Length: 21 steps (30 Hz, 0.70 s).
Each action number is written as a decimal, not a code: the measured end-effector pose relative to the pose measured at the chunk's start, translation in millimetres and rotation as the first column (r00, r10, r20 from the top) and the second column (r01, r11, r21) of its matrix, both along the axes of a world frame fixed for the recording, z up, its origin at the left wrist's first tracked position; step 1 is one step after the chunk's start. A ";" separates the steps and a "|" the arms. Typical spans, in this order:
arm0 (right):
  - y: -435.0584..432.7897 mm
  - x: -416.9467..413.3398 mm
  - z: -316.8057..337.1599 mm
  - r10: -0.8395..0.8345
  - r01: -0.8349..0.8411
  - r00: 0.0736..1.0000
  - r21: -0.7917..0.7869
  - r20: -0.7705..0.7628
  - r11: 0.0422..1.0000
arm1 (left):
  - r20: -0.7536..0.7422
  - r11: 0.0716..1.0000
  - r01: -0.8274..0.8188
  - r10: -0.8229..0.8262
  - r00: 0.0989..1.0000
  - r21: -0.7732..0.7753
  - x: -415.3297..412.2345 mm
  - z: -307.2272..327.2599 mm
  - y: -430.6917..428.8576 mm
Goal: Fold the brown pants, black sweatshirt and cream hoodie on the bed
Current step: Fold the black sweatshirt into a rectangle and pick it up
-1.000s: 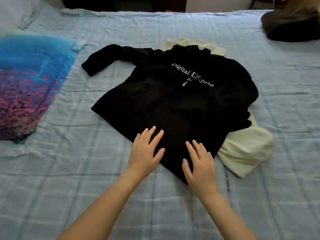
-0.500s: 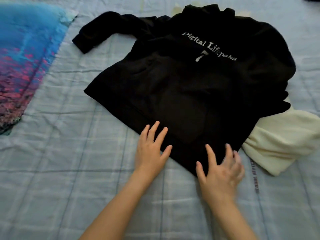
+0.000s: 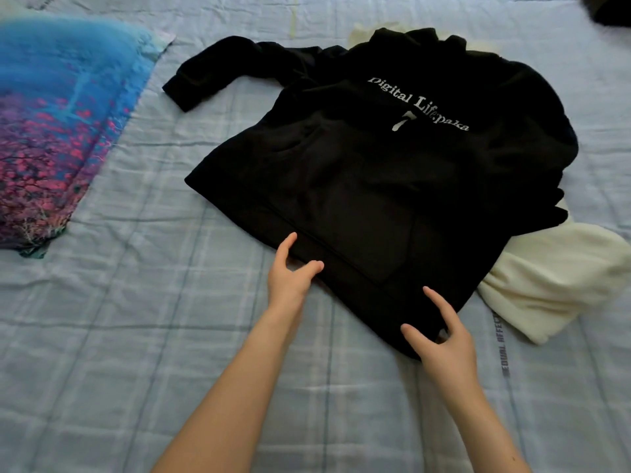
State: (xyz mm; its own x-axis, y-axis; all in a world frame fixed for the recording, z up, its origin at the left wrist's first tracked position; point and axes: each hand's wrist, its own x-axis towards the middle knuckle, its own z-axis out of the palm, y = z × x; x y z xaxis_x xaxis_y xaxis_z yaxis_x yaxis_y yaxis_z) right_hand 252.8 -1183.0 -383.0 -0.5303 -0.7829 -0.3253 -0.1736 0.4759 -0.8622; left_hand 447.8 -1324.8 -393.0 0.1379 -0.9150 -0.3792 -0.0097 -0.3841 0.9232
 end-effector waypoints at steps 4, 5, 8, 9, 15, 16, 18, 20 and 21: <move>13.4 3.5 4.6 0.080 -0.079 0.996 -0.024 0.045 0.997 | -0.016 0.994 0.104 -0.104 0.994 0.027 20.9 3.5 6.3; 18.4 3.7 6.6 0.081 -0.079 0.994 -0.025 0.068 0.997 | -0.008 0.993 0.116 -0.116 0.993 0.028 25.1 7.0 13.0; 42.9 3.3 15.4 0.068 -0.064 0.989 -0.031 0.134 0.997 | -0.001 0.993 0.112 -0.112 0.994 0.025 33.0 20.4 43.1; 54.3 2.9 19.3 0.070 -0.067 0.987 -0.029 0.142 0.997 | 0.007 0.994 0.107 -0.107 0.994 0.018 34.5 24.5 55.8; 139.5 -4.5 48.5 0.126 -0.128 0.980 0.003 0.157 0.992 | 0.014 0.996 0.068 -0.069 0.998 0.050 40.3 45.1 157.5; 156.5 -6.5 52.3 0.135 -0.140 0.976 0.016 0.168 0.990 | 0.014 0.996 0.053 -0.054 0.998 0.069 40.0 47.1 178.6; 194.6 -11.2 57.4 0.153 -0.170 0.966 0.066 0.207 0.983 | 0.026 0.994 0.028 -0.031 0.999 0.109 39.7 49.0 225.4; 235.3 -16.2 60.0 0.173 -0.204 0.957 0.115 0.232 0.972 | 0.038 0.988 -0.001 -0.005 0.999 0.157 38.9 48.8 274.7; 255.4 -19.4 60.7 0.180 -0.217 0.955 0.138 0.237 0.966 | 0.043 0.983 -0.018 0.010 0.999 0.183 37.9 48.6 299.3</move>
State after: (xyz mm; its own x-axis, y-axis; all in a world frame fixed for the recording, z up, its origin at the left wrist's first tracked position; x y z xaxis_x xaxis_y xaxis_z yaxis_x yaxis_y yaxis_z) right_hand 233.4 -927.5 -322.3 -0.2703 -0.7925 -0.5466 -0.0932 0.5866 -0.8045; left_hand 485.7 -1025.5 -344.4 0.1693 -0.8283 -0.5341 -0.0407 -0.5473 0.8359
